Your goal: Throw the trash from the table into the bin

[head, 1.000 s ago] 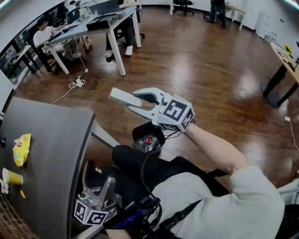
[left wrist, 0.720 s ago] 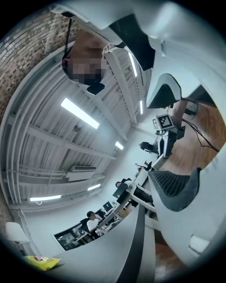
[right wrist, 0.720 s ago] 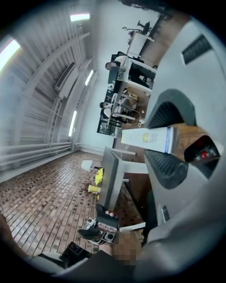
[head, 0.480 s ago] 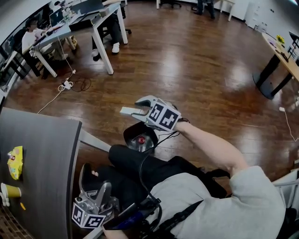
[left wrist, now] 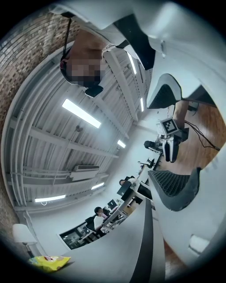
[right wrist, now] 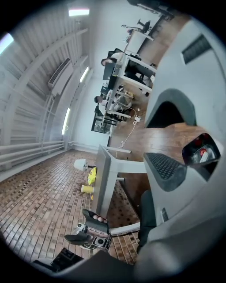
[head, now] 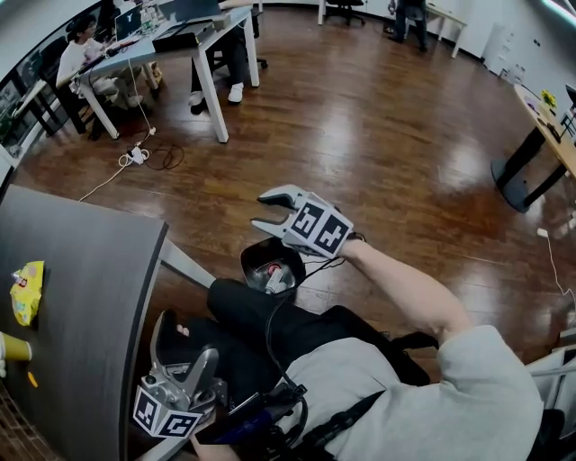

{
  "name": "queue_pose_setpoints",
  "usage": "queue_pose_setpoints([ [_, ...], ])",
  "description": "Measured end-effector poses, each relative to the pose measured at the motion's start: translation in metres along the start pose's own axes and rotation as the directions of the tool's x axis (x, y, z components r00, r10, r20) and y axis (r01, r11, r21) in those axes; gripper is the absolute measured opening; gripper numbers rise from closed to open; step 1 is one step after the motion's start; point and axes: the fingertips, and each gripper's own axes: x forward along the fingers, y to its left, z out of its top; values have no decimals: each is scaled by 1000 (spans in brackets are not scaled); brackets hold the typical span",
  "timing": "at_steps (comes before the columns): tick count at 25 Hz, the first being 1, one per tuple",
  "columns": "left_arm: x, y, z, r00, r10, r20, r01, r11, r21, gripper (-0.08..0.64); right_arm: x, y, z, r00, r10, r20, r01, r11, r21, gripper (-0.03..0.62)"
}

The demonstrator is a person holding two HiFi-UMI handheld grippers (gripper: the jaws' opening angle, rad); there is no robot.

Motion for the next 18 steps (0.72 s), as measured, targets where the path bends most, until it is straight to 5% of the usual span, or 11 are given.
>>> queue_pose_setpoints([
  [18, -31, -1, 18, 997, 67, 48, -69, 997, 47, 420, 16, 33, 29, 996, 74, 48, -70, 994, -85, 189],
])
